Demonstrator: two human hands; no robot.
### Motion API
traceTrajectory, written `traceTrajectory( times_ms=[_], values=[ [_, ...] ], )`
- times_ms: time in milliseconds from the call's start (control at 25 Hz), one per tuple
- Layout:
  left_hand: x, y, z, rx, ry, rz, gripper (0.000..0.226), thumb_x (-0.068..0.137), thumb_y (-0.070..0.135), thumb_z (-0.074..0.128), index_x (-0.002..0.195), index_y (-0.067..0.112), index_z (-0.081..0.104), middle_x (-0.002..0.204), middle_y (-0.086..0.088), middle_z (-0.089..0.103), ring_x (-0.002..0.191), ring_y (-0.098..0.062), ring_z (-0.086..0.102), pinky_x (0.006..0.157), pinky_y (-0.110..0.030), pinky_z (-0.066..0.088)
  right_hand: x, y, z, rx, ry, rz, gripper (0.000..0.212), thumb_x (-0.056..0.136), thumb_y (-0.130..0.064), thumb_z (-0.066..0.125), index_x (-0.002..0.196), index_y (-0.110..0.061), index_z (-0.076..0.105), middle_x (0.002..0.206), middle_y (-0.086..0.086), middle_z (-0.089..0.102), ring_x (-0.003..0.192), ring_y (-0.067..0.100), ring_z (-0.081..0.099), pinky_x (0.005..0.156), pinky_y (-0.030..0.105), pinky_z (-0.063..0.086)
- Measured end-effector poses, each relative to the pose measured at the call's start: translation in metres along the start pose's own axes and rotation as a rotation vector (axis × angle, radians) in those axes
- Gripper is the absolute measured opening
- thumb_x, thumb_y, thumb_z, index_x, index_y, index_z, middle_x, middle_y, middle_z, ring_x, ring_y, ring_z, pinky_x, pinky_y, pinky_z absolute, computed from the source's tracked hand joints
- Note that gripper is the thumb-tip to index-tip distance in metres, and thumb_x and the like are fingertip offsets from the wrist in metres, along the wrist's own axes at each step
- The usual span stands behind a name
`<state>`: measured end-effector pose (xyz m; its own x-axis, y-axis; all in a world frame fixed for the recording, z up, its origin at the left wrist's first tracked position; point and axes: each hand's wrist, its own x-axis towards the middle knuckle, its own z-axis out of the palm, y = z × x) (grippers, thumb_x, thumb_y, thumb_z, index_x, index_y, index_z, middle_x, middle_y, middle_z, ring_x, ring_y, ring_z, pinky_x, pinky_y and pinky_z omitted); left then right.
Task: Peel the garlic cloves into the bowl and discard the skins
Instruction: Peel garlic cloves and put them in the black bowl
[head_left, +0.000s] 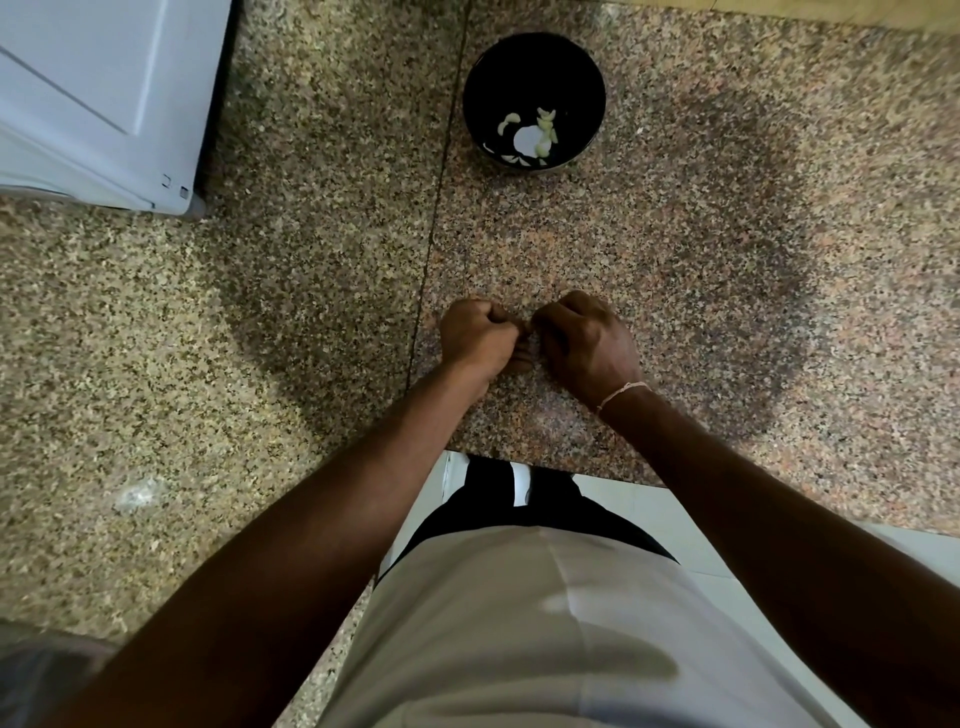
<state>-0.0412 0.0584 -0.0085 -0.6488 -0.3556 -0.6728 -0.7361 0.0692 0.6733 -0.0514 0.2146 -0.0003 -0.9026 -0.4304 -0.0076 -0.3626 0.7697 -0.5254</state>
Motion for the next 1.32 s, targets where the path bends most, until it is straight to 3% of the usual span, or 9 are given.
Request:
traceTrajectory(
  times_ms=[480,920,1120,1320],
  values=[
    [0.0038,-0.0018,0.0003,-0.032,-0.019,-0.042,0.007,0.089,-0.005,0.075,0.086,0.001,0.072,0.084,-0.019,0.077,0.064,-0.031,0.077,0.056,-0.046,0.065,0.0015,0.0055,0.0052,-0.006,-0.012,-0.002,0.018,0.100,-0.017,0.058,0.105,-0.011,0.074,0.100,0.011,0.066,0.085,0.031,0.063,0.062,0.034,0.050],
    [0.0019,0.0009,0.0031,-0.041,0.017,-0.051,0.017,0.088,-0.006,0.073,0.075,0.003,0.070,0.069,-0.016,0.075,0.054,-0.032,0.074,0.049,-0.040,0.061,0.0019,0.0071,0.0053,-0.012,-0.015,-0.023,0.019,0.100,-0.017,0.057,0.107,-0.010,0.074,0.101,0.011,0.066,0.086,0.031,0.063,0.064,0.032,0.049],
    [0.0032,0.0006,0.0038,-0.015,0.037,-0.039,0.015,0.090,-0.006,0.068,0.077,0.002,0.071,0.061,-0.009,0.073,0.052,-0.029,0.074,0.047,-0.039,0.061,0.0021,0.0060,0.0033,-0.009,-0.021,-0.027,0.020,0.100,-0.016,0.057,0.109,-0.009,0.073,0.106,0.013,0.067,0.090,0.033,0.064,0.065,0.040,0.055],
    [0.0050,-0.0005,0.0059,0.004,0.045,-0.036,0.011,0.089,-0.006,0.068,0.081,0.000,0.072,0.077,-0.018,0.076,0.058,-0.031,0.076,0.053,-0.046,0.064,0.0019,0.0048,0.0018,-0.038,-0.012,-0.060,0.020,0.101,-0.017,0.057,0.109,-0.008,0.073,0.104,0.013,0.066,0.086,0.032,0.064,0.064,0.038,0.054]
  ],
)
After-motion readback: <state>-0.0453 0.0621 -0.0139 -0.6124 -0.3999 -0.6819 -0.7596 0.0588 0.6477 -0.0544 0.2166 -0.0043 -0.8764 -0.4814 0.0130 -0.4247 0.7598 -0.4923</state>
